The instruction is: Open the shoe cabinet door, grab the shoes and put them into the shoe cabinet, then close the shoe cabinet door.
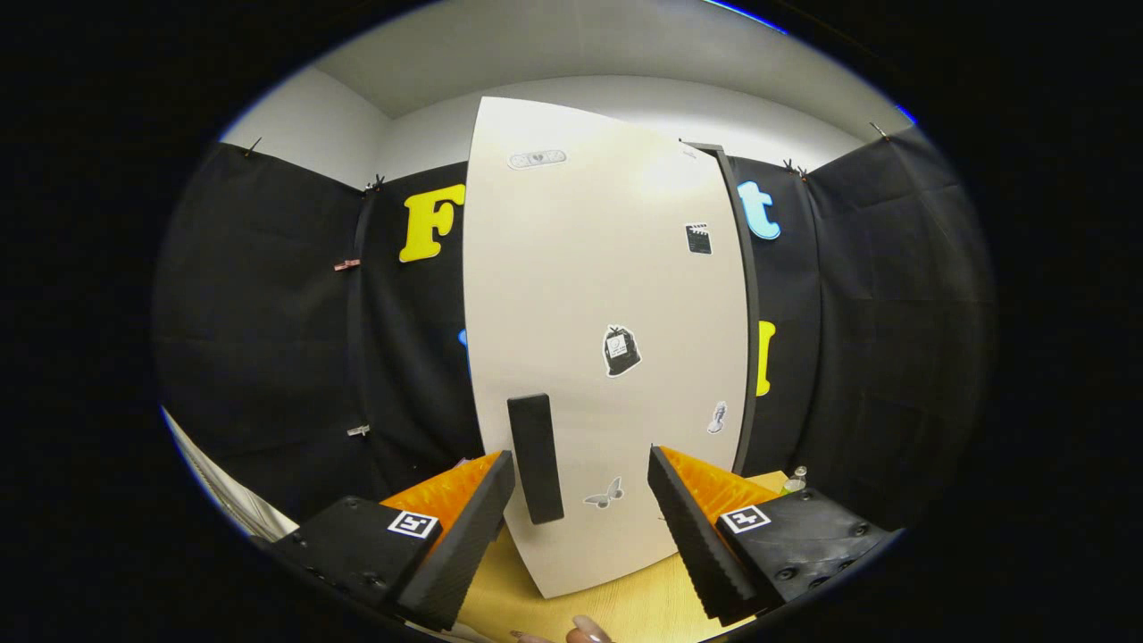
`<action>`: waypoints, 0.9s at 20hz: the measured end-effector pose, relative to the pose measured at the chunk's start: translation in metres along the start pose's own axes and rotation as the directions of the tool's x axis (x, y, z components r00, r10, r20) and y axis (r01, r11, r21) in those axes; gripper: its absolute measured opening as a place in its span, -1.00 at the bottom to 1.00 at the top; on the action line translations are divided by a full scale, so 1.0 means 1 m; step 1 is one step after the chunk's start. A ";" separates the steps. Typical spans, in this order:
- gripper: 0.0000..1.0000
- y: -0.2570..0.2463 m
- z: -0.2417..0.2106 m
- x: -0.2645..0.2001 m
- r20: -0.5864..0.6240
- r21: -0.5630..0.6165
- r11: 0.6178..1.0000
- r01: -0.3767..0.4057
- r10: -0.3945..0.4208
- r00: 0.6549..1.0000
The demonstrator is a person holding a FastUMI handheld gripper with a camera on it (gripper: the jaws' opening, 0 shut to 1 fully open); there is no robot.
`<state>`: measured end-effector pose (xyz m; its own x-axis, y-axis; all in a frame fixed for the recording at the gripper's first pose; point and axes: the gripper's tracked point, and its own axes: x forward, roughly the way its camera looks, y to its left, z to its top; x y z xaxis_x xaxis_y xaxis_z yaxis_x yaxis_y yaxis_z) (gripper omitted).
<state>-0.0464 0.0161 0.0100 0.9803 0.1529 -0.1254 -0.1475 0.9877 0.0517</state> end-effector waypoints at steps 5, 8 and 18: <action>0.97 0.002 0.000 0.002 -0.005 0.008 1.000 0.000 0.000 1.000; 0.97 0.001 0.002 0.002 0.000 -0.009 1.000 0.010 -0.010 1.000; 0.97 0.004 0.007 -0.001 0.006 -0.020 1.000 0.018 -0.018 1.000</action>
<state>-0.0472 0.0194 0.0170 0.9835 0.1353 -0.1205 -0.1326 0.9907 0.0300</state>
